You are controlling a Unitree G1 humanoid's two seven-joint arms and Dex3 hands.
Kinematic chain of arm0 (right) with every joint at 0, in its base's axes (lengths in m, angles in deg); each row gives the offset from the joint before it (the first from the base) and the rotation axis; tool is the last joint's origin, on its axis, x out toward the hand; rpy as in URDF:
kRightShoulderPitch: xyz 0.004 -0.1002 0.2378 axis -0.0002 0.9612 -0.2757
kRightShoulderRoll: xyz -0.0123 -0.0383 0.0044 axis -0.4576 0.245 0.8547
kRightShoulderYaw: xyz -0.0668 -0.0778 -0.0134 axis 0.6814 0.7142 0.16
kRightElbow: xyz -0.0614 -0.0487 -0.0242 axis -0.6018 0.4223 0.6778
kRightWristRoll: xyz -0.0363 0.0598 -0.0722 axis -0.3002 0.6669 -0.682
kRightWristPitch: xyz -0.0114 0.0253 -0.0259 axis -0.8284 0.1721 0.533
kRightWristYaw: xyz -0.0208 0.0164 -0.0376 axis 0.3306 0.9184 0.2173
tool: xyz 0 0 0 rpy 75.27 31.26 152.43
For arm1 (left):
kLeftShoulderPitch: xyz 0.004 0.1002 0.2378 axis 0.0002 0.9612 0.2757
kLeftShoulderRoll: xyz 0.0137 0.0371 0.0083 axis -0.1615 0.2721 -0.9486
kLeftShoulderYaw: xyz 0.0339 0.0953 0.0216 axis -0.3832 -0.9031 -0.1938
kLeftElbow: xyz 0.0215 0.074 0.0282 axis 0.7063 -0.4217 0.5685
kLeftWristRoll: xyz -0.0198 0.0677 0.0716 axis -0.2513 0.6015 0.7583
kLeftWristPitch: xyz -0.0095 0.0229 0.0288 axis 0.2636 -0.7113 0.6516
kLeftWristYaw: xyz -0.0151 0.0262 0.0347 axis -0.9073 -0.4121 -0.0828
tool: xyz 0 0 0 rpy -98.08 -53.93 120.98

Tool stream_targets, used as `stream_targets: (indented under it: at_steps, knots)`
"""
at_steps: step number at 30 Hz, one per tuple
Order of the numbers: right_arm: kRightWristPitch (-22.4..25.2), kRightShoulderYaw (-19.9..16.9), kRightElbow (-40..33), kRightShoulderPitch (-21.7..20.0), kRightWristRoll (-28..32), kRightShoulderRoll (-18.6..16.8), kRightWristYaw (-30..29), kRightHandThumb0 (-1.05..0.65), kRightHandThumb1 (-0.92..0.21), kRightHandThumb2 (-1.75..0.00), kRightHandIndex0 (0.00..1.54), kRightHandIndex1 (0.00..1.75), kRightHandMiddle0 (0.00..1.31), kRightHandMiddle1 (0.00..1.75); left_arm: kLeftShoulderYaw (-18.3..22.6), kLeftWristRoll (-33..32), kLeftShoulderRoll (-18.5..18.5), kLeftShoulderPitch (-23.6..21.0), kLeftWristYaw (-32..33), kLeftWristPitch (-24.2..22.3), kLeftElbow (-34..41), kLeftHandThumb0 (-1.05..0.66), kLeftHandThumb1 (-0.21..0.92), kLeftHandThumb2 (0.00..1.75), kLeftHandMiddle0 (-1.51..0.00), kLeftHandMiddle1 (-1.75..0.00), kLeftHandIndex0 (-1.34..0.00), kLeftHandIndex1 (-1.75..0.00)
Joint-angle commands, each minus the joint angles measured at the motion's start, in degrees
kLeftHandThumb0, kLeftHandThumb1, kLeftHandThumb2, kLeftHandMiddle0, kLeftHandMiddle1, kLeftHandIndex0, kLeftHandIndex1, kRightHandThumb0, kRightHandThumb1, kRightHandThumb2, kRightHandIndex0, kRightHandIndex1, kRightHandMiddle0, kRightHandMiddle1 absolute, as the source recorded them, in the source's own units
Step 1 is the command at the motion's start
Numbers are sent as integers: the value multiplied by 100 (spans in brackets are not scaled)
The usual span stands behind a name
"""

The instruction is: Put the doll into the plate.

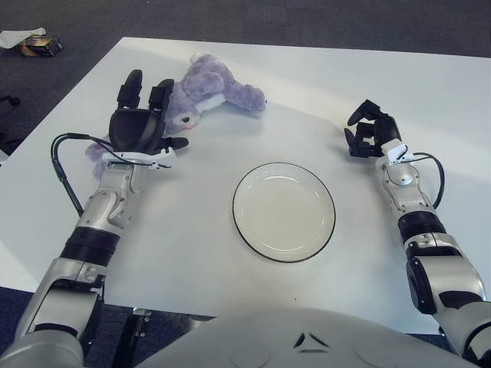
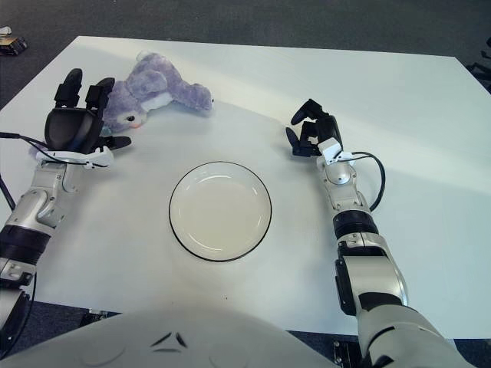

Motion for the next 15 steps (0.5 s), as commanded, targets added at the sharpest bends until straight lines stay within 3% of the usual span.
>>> stream_targets:
  at_steps: [1, 7, 15]
  knots:
    - [155, 56, 161, 248, -90, -54, 114, -43, -50, -109, 104, 175, 47, 175, -76, 21, -50, -195, -108, -48, -114, -104, 86, 18, 0, 0, 0, -4]
    - [181, 51, 168, 248, -72, -38, 165, -42, -51, -107, 103, 175, 47, 175, -149, -100, 26, -333, -216, -25, -320, -105, 91, 13, 0, 0, 0, 0]
    - [177, 19, 197, 238, -37, -25, 244, -42, -51, -108, 103, 175, 47, 175, -226, -462, 174, -560, -418, 153, -675, -105, 92, 20, 0, 0, 0, 0]
